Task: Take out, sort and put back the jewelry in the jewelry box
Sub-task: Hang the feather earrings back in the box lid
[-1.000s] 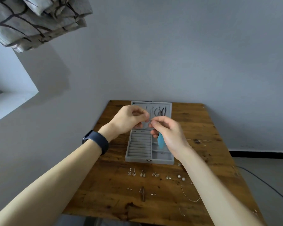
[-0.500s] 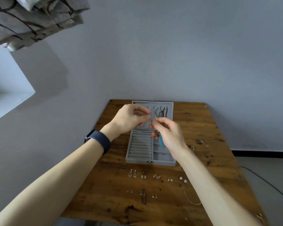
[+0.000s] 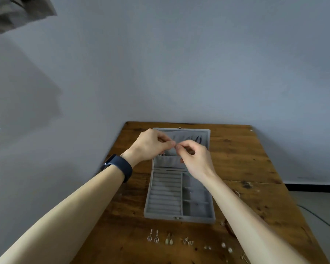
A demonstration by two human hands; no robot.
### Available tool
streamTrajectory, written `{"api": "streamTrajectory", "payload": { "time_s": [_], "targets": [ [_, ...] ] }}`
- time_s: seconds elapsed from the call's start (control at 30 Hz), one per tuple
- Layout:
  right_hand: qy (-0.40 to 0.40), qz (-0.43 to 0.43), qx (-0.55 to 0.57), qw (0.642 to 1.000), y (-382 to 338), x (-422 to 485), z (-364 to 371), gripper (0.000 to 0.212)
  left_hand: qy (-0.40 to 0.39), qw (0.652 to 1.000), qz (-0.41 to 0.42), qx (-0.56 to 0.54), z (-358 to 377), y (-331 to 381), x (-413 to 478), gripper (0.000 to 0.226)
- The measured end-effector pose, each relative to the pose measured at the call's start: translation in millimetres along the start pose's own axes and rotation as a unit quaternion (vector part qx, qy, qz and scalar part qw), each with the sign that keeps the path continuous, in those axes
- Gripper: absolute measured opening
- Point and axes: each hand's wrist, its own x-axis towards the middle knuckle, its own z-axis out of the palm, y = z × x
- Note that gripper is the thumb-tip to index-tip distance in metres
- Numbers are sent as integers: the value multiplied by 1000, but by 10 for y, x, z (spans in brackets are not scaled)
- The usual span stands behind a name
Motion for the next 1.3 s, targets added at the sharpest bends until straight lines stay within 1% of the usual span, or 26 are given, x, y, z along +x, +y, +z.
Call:
{"api": "streamTrajectory", "payload": {
  "time_s": [0.07, 0.13, 0.17, 0.2, 0.23, 0.27, 0.3, 0.33, 0.37, 0.4, 0.5, 0.53, 0.67, 0.83, 1.0, 1.13, 1.23, 1.3],
  "targets": [
    [-3, 18, 4, 1000, 48, 155, 72, 13, 23, 1000, 0, -18, 47, -89, 134, 13],
    [-8, 51, 23, 998, 85, 283, 143, 13, 96, 993, 4, -60, 96, -205, 239, 9],
    [-10, 74, 45, 996, 104, 336, 178, 13, 141, 986, -2, -86, 120, -280, 286, 16],
    [-12, 98, 70, 993, 126, 381, 211, 13, 177, 977, -17, -120, 136, -358, 328, 29],
    [-13, 118, 94, 989, 146, 418, 242, 14, 190, 968, -43, -156, 135, -424, 363, 45],
    [-14, 135, 112, 984, 164, 447, 270, 14, 177, 963, -74, -188, 124, -479, 392, 61],
    [-15, 149, 128, 980, 176, 472, 297, 14, 144, 961, -102, -213, 119, -526, 415, 75],
    [-15, 161, 141, 977, 179, 495, 321, 14, 102, 960, -121, -229, 125, -564, 433, 85],
    [-14, 172, 154, 973, 174, 514, 339, 14, 66, 959, -129, -242, 137, -597, 439, 88],
    [-13, 183, 166, 969, 162, 532, 357, 15, 45, 959, -128, -250, 151, -626, 440, 82],
    [-16, 207, 190, 960, 102, 573, 416, 16, 41, 954, -97, -280, 212, -690, 434, 37],
    [-15, 209, 188, 960, 81, 587, 443, 16, 43, 954, -85, -283, 230, -705, 429, 31],
    [15, 215, 150, 965, 10, 646, 548, 15, 58, 952, -75, -290, 243, -758, 420, 31],
    [42, 240, 137, 960, -53, 657, 626, 15, 69, 957, -70, -274, 229, -797, 379, 46],
    [49, 278, 171, 944, -115, 602, 694, 18, 80, 958, -61, -269, 205, -824, 352, 43],
    [68, 254, 180, 948, -152, 541, 708, 15, 75, 960, -59, -262, 208, -870, 343, 45],
    [88, 236, 153, 956, -171, 525, 692, 16, 82, 960, -60, -261, 218, -882, 346, 47],
    [93, 239, 137, 957, -169, 531, 687, 17, 87, 959, -64, -262, 230, -884, 344, 47]
  ]
}}
